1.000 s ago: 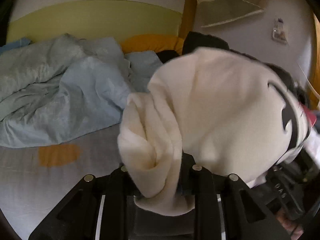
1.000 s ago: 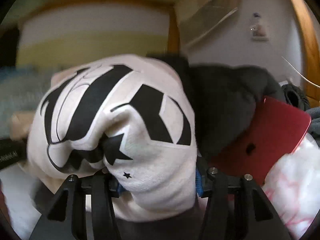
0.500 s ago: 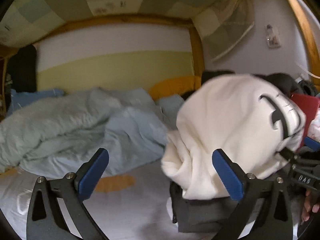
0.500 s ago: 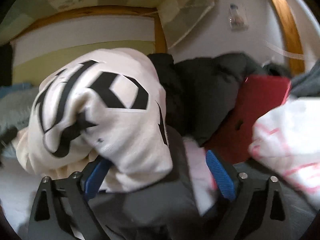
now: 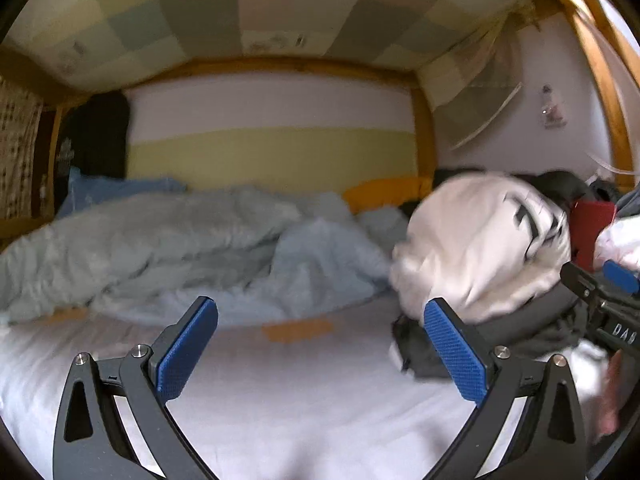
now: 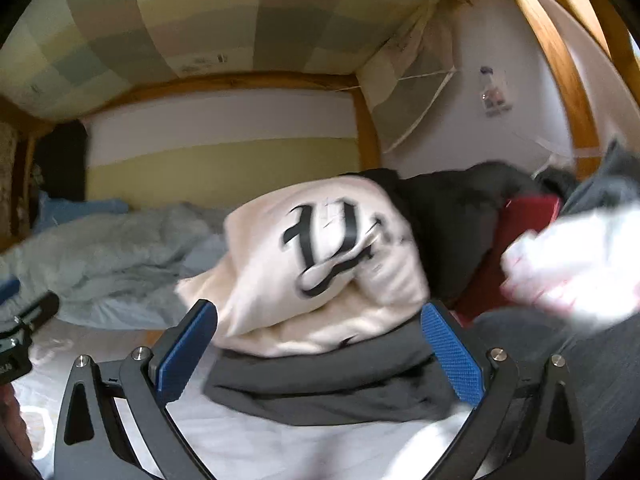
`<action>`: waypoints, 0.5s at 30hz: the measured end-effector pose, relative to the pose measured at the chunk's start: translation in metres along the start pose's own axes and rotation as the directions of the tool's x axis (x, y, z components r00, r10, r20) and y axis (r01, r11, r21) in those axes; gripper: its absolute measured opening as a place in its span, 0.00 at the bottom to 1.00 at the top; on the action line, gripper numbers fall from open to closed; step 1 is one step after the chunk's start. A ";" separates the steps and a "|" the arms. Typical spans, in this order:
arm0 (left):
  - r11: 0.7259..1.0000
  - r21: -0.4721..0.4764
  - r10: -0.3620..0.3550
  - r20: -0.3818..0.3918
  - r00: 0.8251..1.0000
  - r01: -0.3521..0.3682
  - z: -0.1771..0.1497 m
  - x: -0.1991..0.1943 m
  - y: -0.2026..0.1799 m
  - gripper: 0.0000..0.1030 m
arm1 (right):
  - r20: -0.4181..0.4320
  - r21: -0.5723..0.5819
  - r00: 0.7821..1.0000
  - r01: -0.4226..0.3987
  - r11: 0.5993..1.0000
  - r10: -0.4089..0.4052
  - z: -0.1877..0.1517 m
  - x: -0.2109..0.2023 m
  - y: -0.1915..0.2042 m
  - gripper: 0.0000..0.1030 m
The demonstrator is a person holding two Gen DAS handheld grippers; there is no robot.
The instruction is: Fold large clothes
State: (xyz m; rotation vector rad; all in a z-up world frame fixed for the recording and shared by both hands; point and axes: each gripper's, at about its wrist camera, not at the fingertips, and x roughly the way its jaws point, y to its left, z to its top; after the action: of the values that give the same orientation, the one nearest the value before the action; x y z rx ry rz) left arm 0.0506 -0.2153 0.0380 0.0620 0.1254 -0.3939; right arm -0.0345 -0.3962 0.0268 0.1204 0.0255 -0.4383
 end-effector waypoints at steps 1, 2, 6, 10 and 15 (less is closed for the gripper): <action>1.000 0.008 0.006 -0.024 1.000 -0.006 -0.009 0.001 0.000 1.00 | -0.008 -0.012 1.000 -0.004 1.000 0.003 -0.010 0.004 0.004 1.00; 1.000 0.022 0.011 -0.025 1.000 -0.010 -0.022 -0.001 -0.002 1.00 | -0.060 -0.057 0.998 -0.019 0.998 0.015 -0.021 0.015 0.010 1.00; 0.999 -0.018 0.041 0.014 0.999 -0.041 -0.031 -0.003 0.002 1.00 | -0.099 -0.027 0.994 -0.053 0.998 0.051 -0.022 0.022 0.006 1.00; 0.996 -0.047 0.083 0.026 0.996 -0.081 -0.032 0.002 0.005 1.00 | -0.107 -0.048 0.994 -0.026 0.999 0.021 -0.023 0.024 0.008 1.00; 0.991 -0.098 0.090 0.025 0.996 -0.087 -0.034 0.002 0.015 1.00 | -0.157 -0.103 0.987 -0.046 0.994 0.029 -0.025 0.031 0.023 1.00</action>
State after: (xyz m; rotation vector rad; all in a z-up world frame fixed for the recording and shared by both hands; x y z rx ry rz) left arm 0.0545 -0.1991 0.0049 -0.0335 0.1117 -0.2993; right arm 0.0028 -0.3856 0.0027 0.0499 0.1997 -0.3884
